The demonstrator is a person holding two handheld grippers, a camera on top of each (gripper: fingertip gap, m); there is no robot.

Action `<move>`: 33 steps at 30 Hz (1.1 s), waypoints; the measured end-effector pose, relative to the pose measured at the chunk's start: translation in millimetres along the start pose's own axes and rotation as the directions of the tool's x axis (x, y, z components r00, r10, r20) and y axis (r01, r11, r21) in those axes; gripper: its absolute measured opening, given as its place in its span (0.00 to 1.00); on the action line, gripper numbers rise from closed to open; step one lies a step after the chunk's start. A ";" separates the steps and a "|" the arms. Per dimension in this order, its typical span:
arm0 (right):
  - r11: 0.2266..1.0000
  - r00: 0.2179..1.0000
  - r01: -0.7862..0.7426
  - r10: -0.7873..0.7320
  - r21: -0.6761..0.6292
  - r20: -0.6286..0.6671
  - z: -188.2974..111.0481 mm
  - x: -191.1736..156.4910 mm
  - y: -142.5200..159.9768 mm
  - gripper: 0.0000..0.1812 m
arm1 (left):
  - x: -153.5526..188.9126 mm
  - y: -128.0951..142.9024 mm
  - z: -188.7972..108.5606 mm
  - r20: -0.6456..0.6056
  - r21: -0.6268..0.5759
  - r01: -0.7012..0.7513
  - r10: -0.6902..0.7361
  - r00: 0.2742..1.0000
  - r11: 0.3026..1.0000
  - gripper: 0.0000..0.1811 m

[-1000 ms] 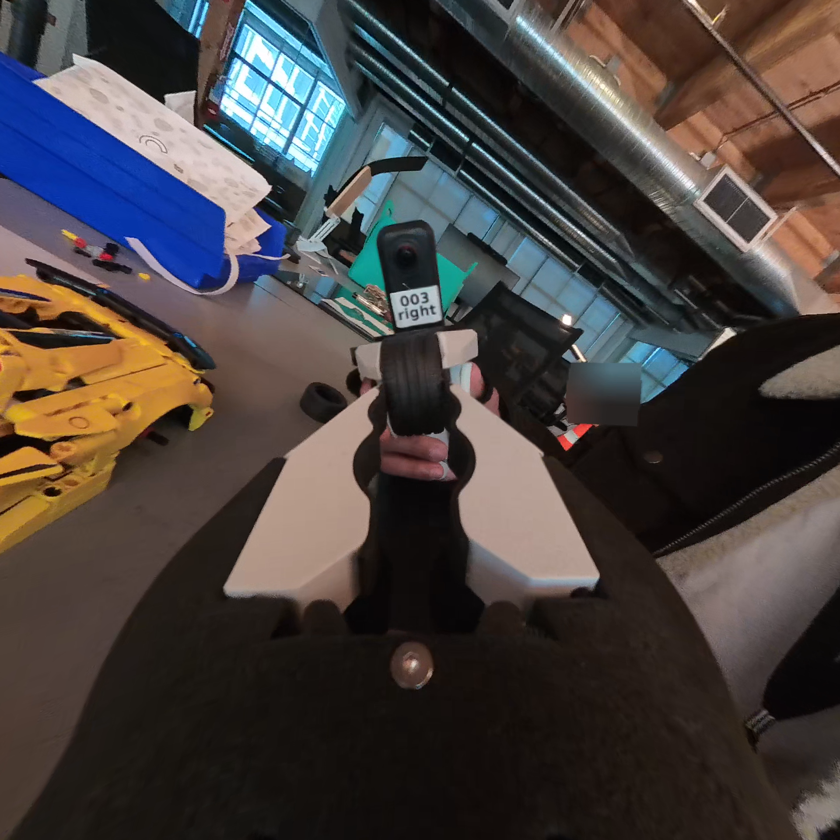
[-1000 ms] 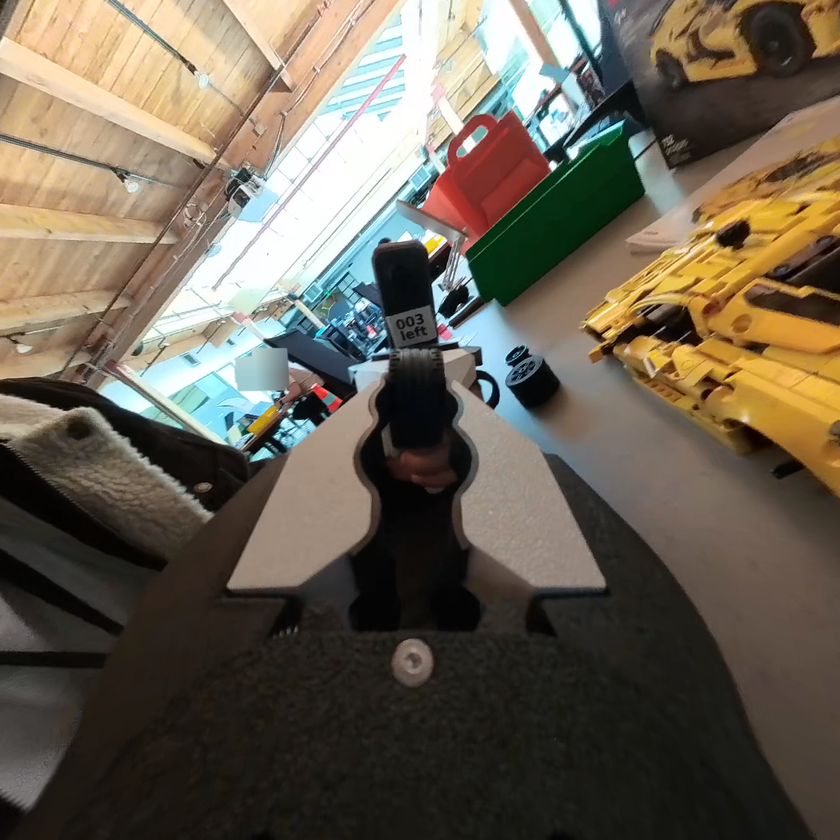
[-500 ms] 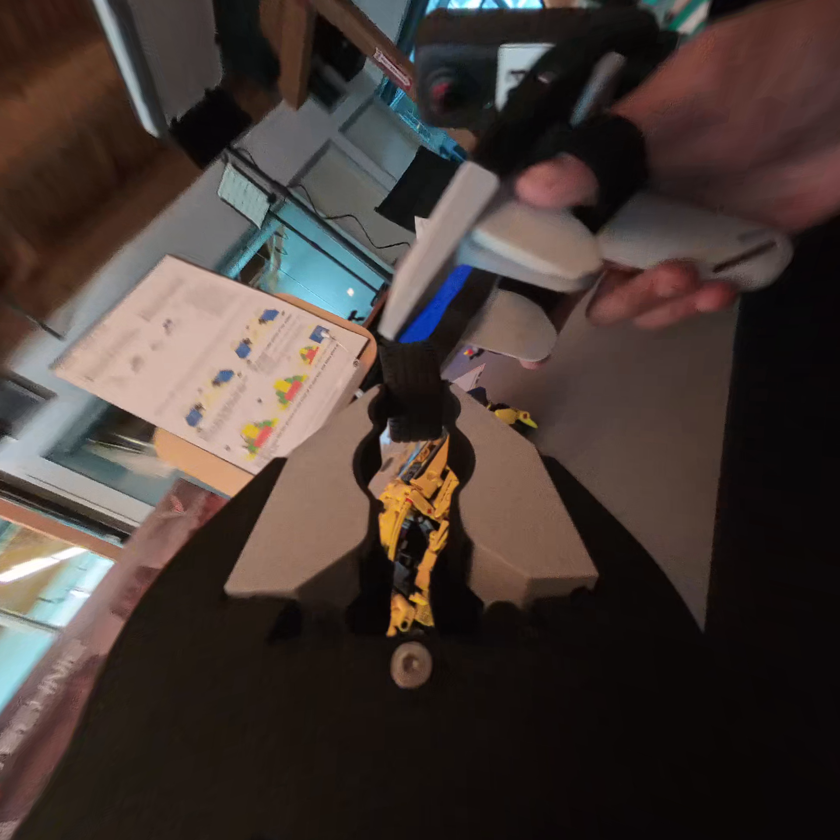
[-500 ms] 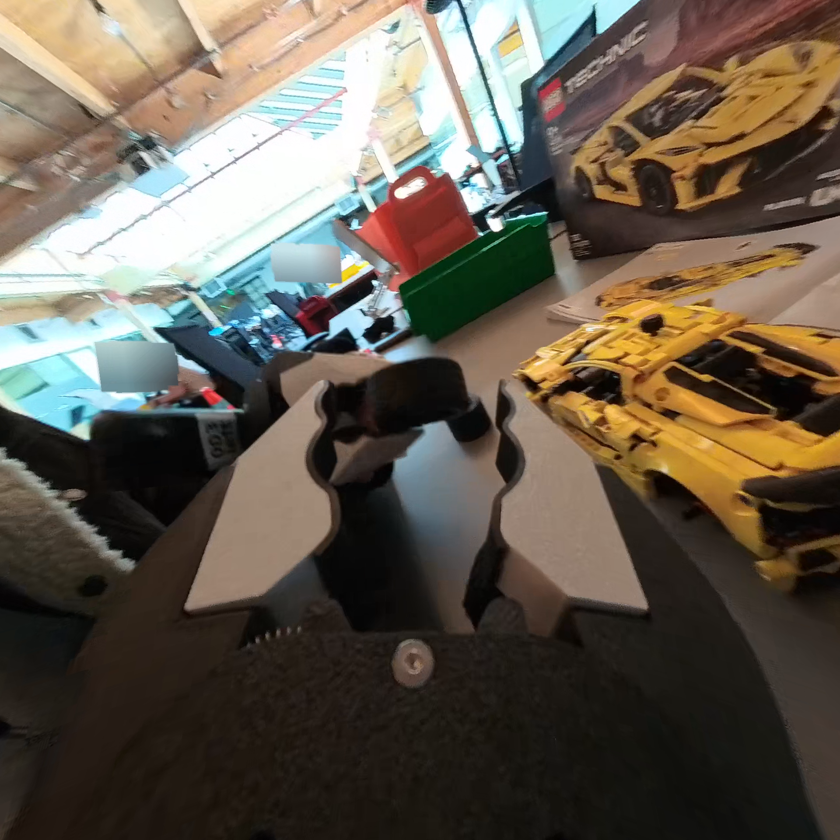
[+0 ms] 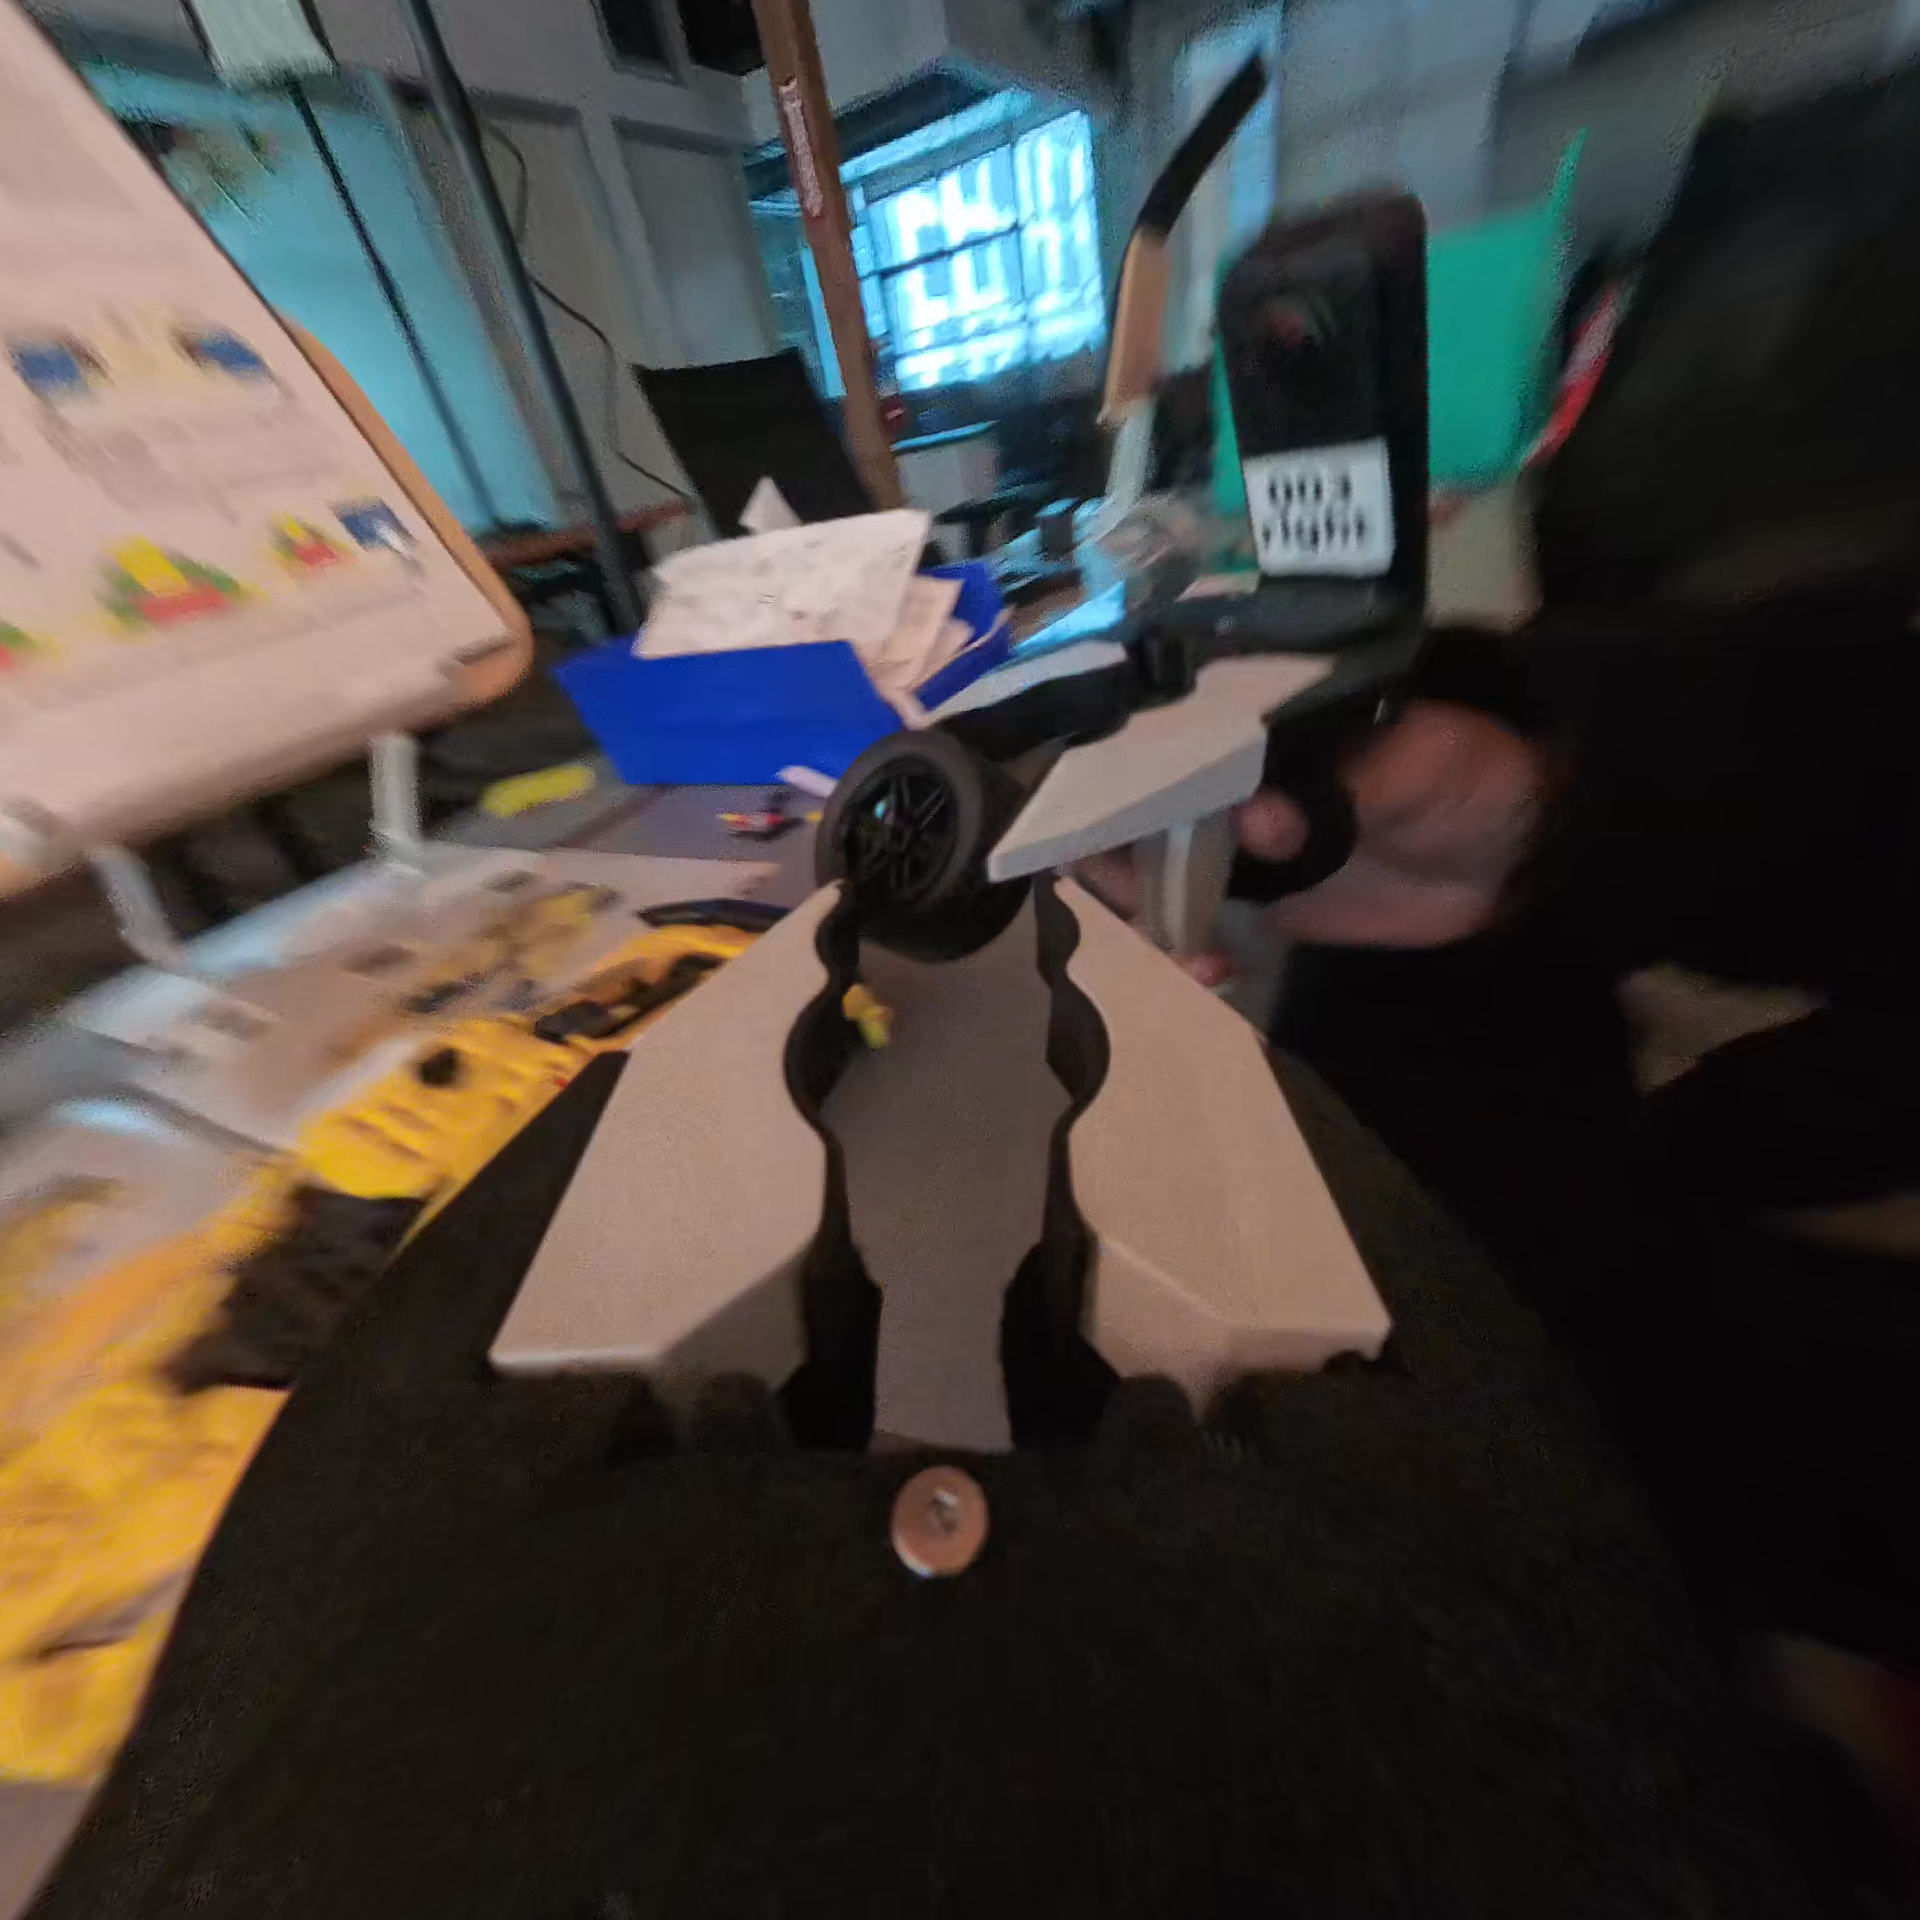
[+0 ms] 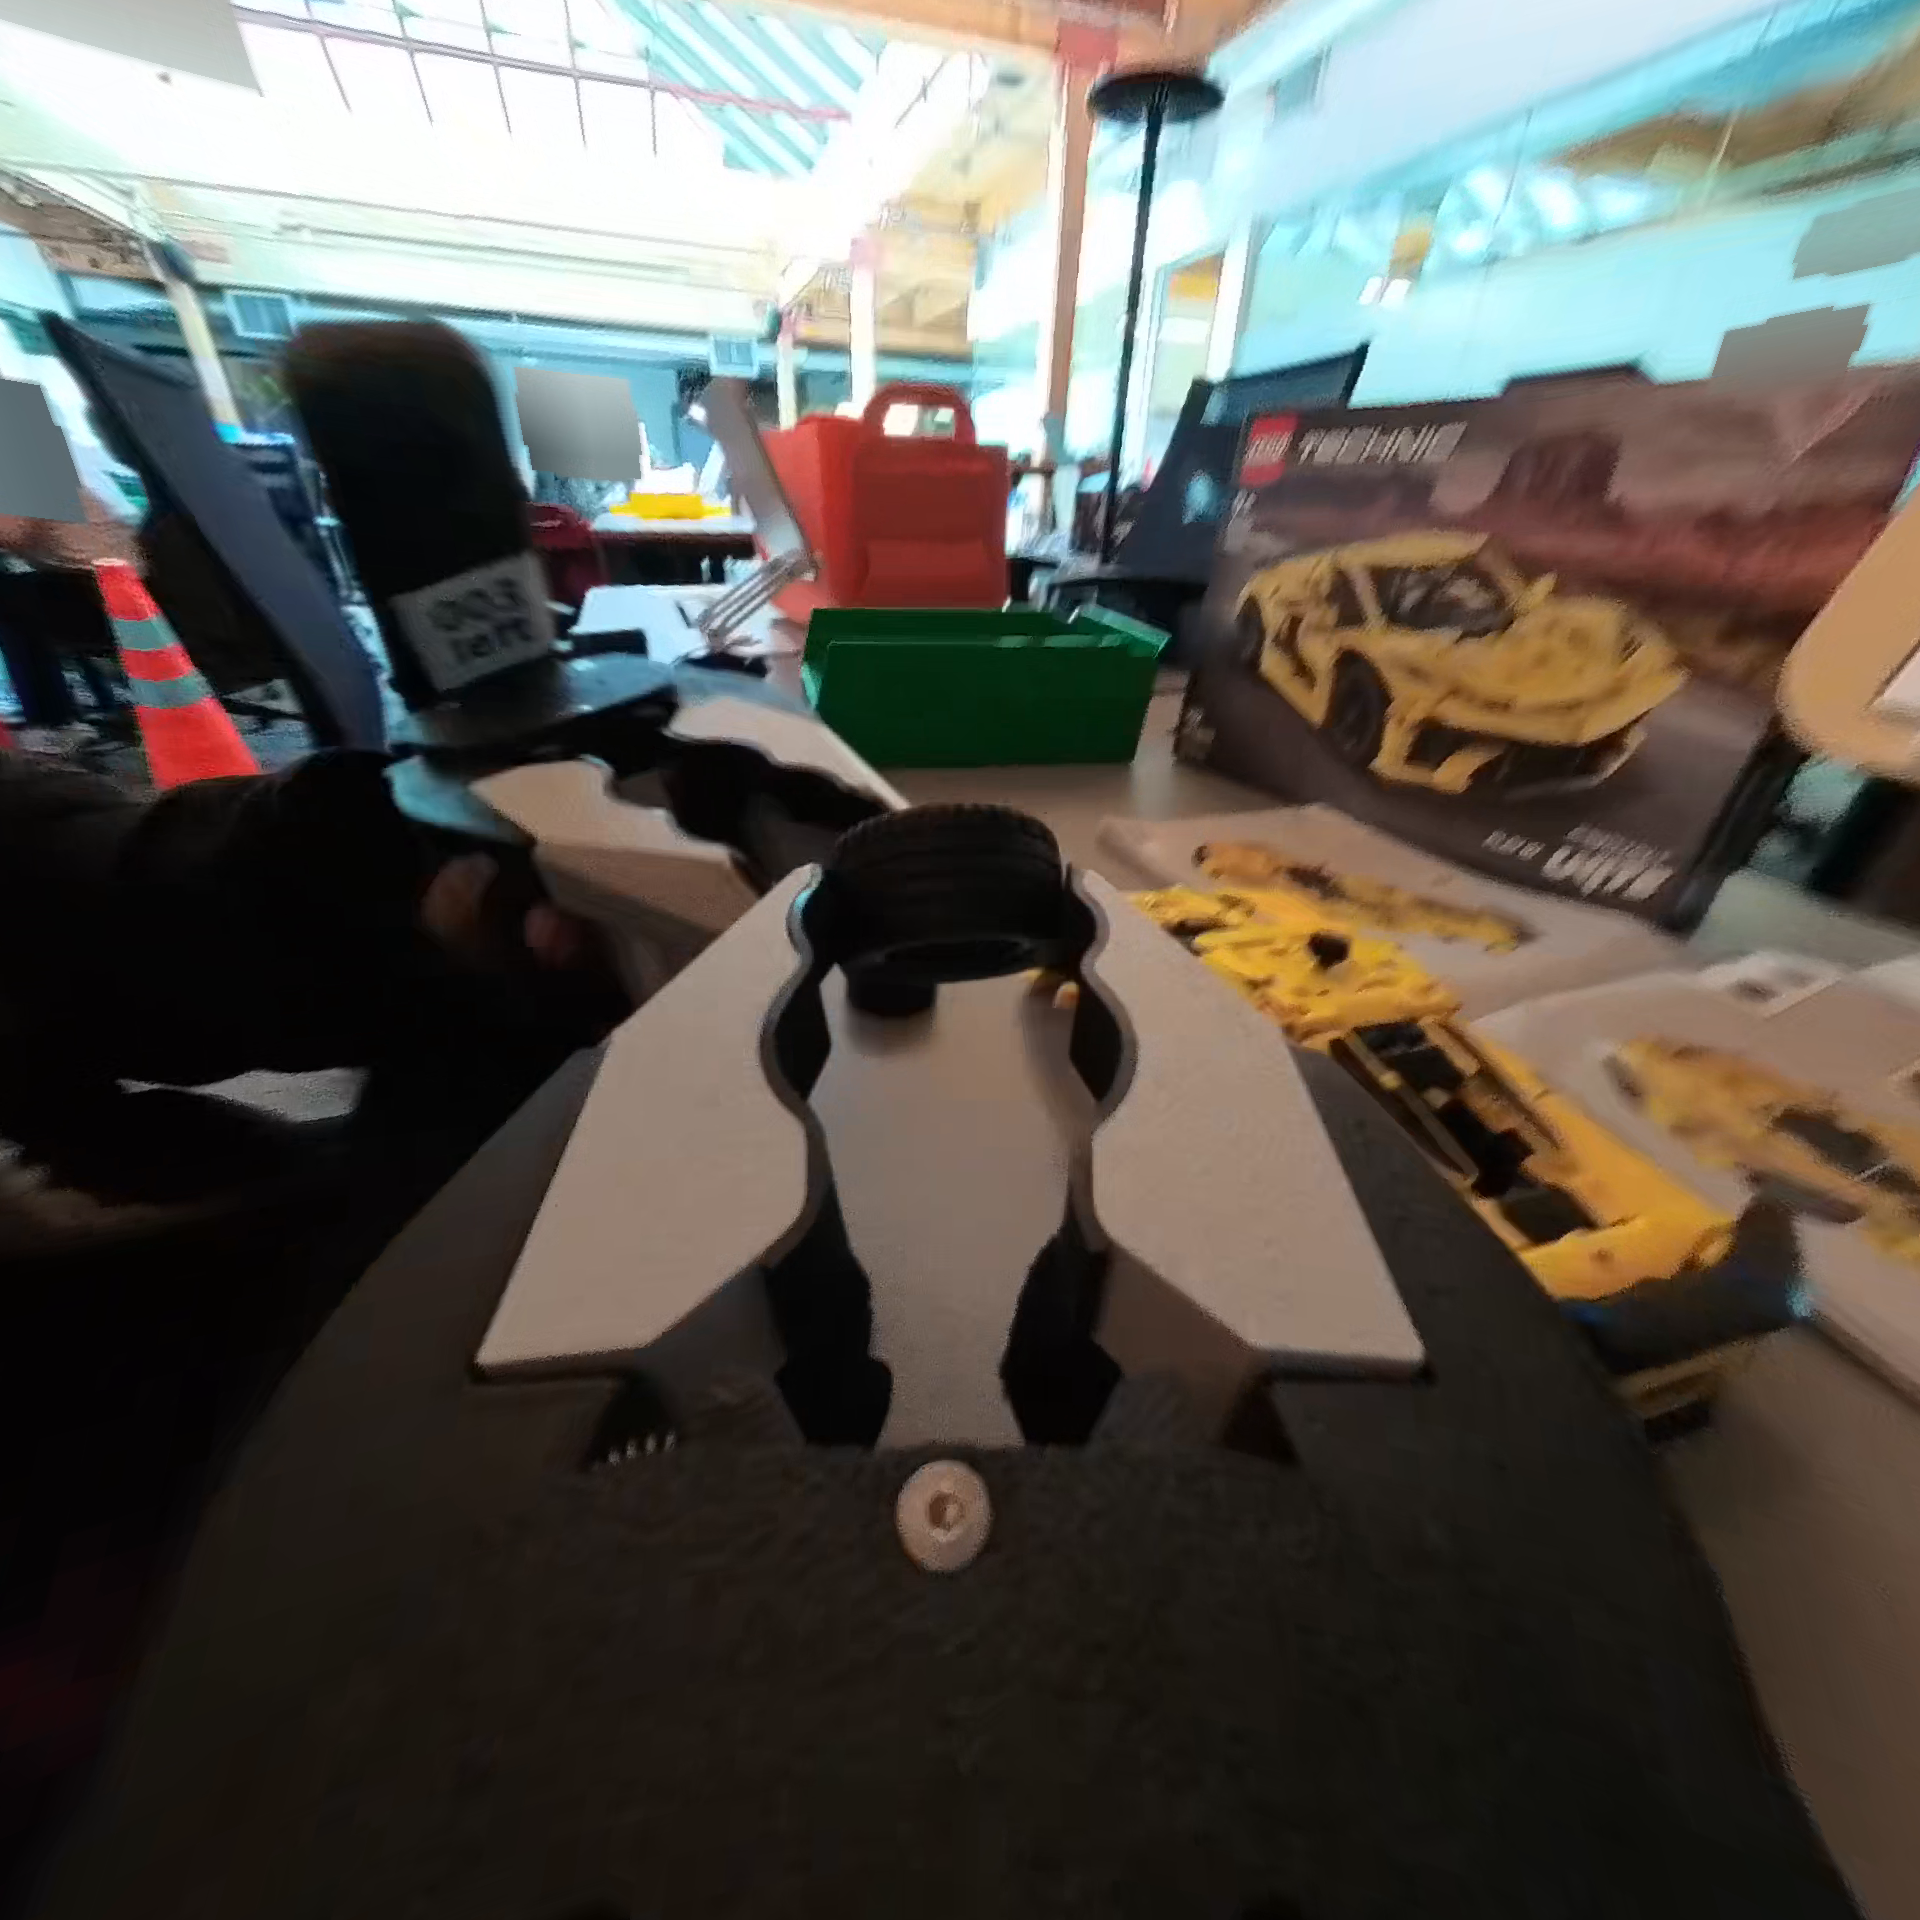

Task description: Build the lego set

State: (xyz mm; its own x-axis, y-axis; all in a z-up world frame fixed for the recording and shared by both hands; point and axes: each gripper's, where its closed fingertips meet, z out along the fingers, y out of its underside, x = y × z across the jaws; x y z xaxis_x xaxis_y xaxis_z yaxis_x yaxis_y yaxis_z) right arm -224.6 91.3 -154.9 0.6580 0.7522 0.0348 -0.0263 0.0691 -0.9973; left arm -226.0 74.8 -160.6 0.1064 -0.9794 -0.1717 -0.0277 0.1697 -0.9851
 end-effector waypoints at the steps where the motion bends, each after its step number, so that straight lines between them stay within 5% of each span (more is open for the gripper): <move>1: 0.999 0.999 0.031 -0.031 0.033 -0.009 -1.4 0.1 -4.8 0.23 | -2.3 -3.4 -3.3 -0.060 0.035 0.156 -0.153 0.986 0.987 0.20; 4: 0.993 0.999 0.009 -0.014 0.117 0.041 -5.0 -8.2 -19.7 0.23 | -19.7 -17.6 -14.1 -0.246 0.122 0.574 -0.535 0.808 0.810 0.20; 6: 0.981 0.994 0.001 -0.021 0.195 0.103 -7.4 -20.1 -32.9 0.23 | -26.4 -26.9 -20.7 -0.387 0.131 0.748 -0.660 0.643 0.651 0.20; 11: 0.949 0.975 0.063 -0.125 0.309 0.184 -11.0 -46.5 -50.5 0.24 | 1.2 -40.2 -24.0 -0.635 -0.062 0.882 -0.700 0.326 0.467 0.20; 14: 0.960 0.970 0.069 -0.127 0.271 0.206 -6.8 -50.7 -42.6 0.24 | 11.8 -47.8 -30.2 -0.702 -0.129 0.890 -0.674 0.230 0.437 0.20; 19: 0.967 0.966 0.081 -0.135 0.241 0.218 -3.1 -54.0 -36.3 0.24 | 23.7 -42.1 -28.1 -0.692 -0.172 0.859 -0.680 0.243 0.482 0.18; 22: 0.981 0.976 0.074 -0.109 0.180 0.191 0.1 -46.2 -26.8 0.24 | 15.4 -33.8 -24.6 -0.639 -0.136 0.848 -0.699 0.319 0.512 0.16; 27: 0.934 0.903 -0.357 0.338 0.026 0.266 -2.3 -31.0 -18.6 0.33 | 5.5 -14.4 -16.4 -0.473 -0.051 0.720 -0.652 0.593 0.692 0.13; 29: 0.861 0.815 -0.504 0.500 -0.067 0.294 -4.2 -26.9 -11.7 0.29 | 0.8 -11.9 -16.1 -0.433 -0.030 0.693 -0.634 0.641 0.721 0.13; 33: 0.801 0.760 -0.582 0.596 -0.137 0.259 -1.7 -20.0 3.3 0.25 | 5.6 -13.2 -17.0 -0.456 -0.039 0.688 -0.625 0.633 0.725 0.13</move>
State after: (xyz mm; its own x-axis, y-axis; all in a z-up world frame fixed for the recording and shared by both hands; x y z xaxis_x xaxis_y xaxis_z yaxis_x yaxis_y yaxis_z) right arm -236.5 75.3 -159.0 0.2890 0.7825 -0.5515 -0.3011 -0.4726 -0.8283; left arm -241.9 65.2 -148.4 -0.3690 -0.7759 0.5116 0.0140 -0.5551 -0.8317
